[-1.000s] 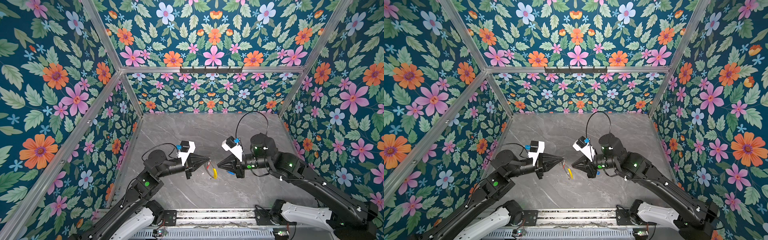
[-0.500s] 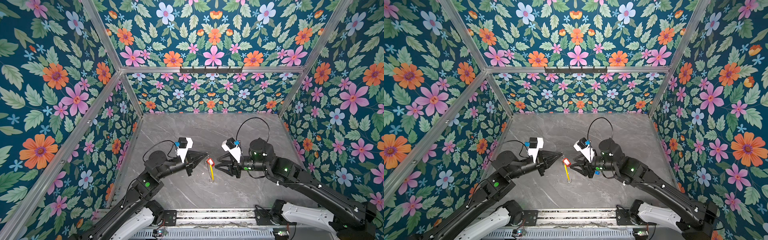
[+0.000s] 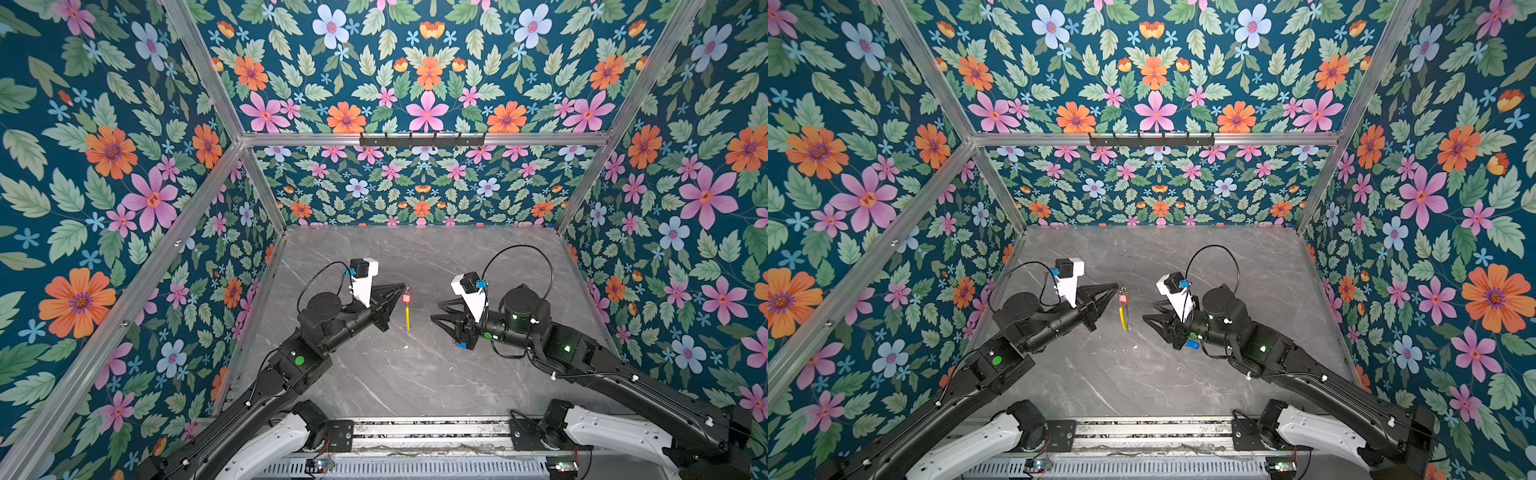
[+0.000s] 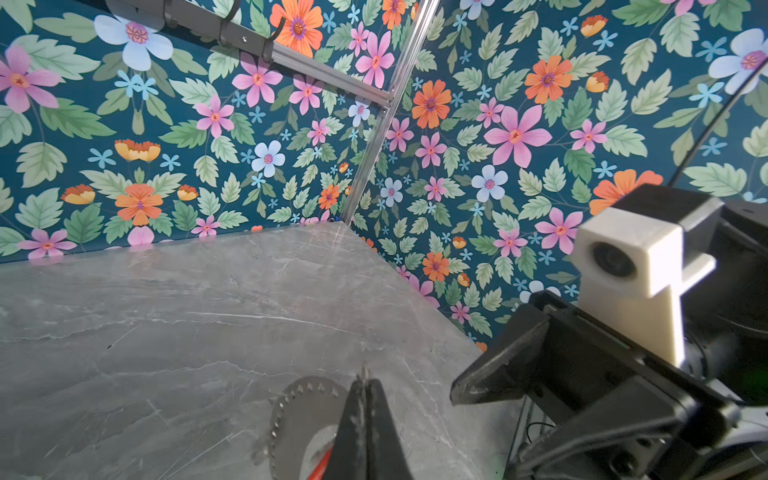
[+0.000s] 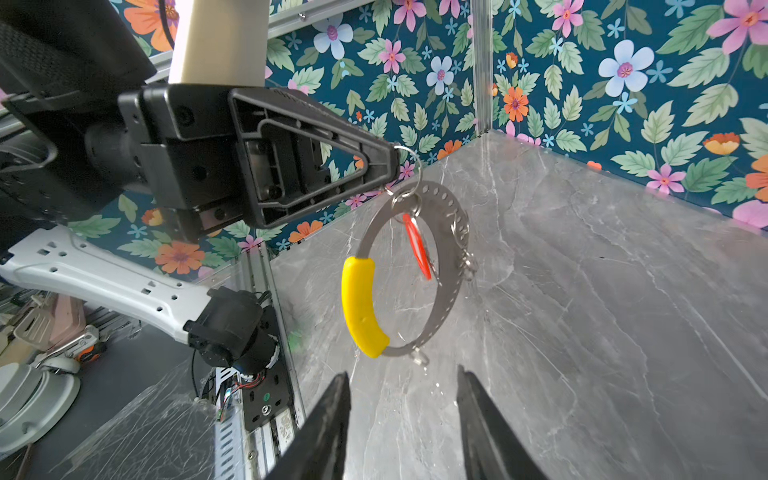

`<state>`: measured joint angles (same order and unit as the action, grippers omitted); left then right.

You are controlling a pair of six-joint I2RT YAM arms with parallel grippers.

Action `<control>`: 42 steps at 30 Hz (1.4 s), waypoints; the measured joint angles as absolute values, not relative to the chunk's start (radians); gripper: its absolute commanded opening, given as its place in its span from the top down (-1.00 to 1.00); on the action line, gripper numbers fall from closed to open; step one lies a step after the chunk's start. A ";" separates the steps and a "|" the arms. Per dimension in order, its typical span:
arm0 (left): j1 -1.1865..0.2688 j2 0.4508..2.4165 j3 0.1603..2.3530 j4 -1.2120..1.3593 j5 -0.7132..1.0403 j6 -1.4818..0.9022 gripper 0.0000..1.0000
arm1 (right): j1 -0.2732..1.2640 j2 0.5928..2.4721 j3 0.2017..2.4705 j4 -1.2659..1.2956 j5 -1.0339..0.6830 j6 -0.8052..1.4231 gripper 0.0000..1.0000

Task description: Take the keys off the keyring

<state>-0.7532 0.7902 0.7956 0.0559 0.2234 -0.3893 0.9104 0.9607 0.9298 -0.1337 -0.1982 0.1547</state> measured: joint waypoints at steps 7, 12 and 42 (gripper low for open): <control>-0.755 0.792 0.799 0.045 0.205 -0.388 1.00 | 0.910 0.959 0.911 -0.105 -0.172 0.159 -0.10; -0.756 0.791 0.799 0.044 0.205 -0.377 1.00 | 0.910 0.956 0.905 -0.091 -0.121 0.184 -0.28; -0.755 0.728 0.665 0.324 0.683 -0.260 1.00 | 0.910 0.920 0.953 -0.206 -0.208 0.105 -0.14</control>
